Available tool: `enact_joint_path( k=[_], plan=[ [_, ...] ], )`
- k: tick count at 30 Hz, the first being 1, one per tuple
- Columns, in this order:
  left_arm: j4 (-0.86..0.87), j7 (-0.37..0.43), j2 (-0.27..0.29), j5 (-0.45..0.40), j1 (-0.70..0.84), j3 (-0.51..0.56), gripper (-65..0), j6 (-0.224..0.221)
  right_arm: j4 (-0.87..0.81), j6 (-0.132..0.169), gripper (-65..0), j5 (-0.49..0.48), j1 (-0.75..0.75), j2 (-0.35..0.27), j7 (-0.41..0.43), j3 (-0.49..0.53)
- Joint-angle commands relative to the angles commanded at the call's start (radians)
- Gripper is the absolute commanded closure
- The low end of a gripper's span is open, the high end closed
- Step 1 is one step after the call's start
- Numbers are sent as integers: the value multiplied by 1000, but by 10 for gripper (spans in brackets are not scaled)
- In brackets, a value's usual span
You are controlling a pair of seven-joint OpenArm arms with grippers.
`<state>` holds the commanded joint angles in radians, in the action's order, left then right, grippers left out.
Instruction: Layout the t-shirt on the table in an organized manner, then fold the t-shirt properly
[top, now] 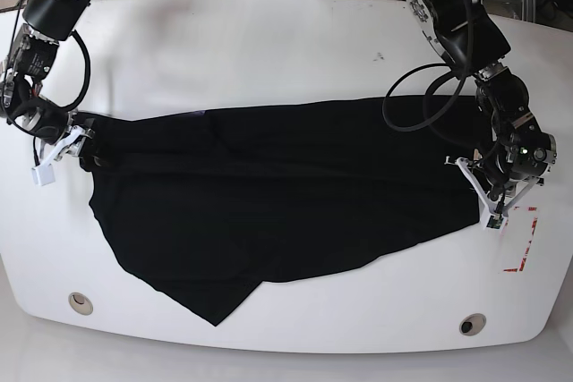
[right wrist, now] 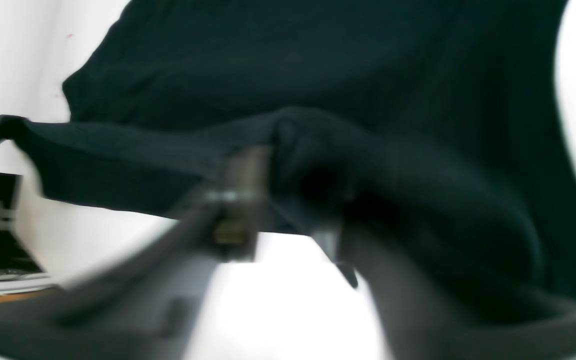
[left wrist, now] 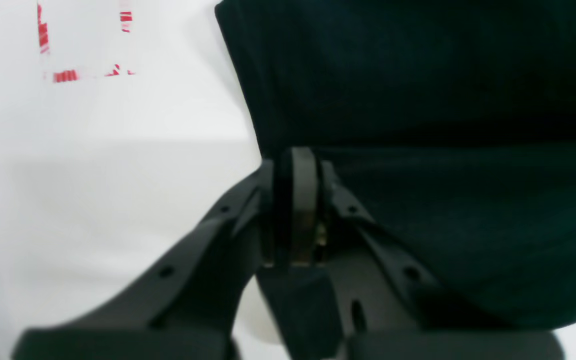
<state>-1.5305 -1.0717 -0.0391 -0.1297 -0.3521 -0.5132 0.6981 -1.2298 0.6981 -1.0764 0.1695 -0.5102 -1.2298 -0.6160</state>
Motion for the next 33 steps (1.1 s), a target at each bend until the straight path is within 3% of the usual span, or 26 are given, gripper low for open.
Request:
enact_joint_path(
  k=[3,5,7,12,19,23,33],
  plan=[
    [0,0,0,0,0,0,-333,0,-3,0,-650,8,0,-6,0,-9],
    [-3,0,0,0,0,0,-415,0,-5,0,-650,8,-5,-6,-6,-34],
    [-14,0,0,0,0,0,-449,0,-6,0,-650,8,-6,-8,-9,-55],
    [-60,-3,0,3,0,3,-438,0,-6,0,-650,9,-46,-58,-12,-81],
    [-126,-5,-28,5,6,2,-435,0,-21,0,-650,52,-106,-72,8,-86],
    [-167,-5,-26,6,34,-2,-435,0,-83,0,-650,167,-137,-74,55,-83],
    [-262,-5,-26,6,129,2,-435,0,-115,0,-650,477,-146,9,239,-78]
  ],
)
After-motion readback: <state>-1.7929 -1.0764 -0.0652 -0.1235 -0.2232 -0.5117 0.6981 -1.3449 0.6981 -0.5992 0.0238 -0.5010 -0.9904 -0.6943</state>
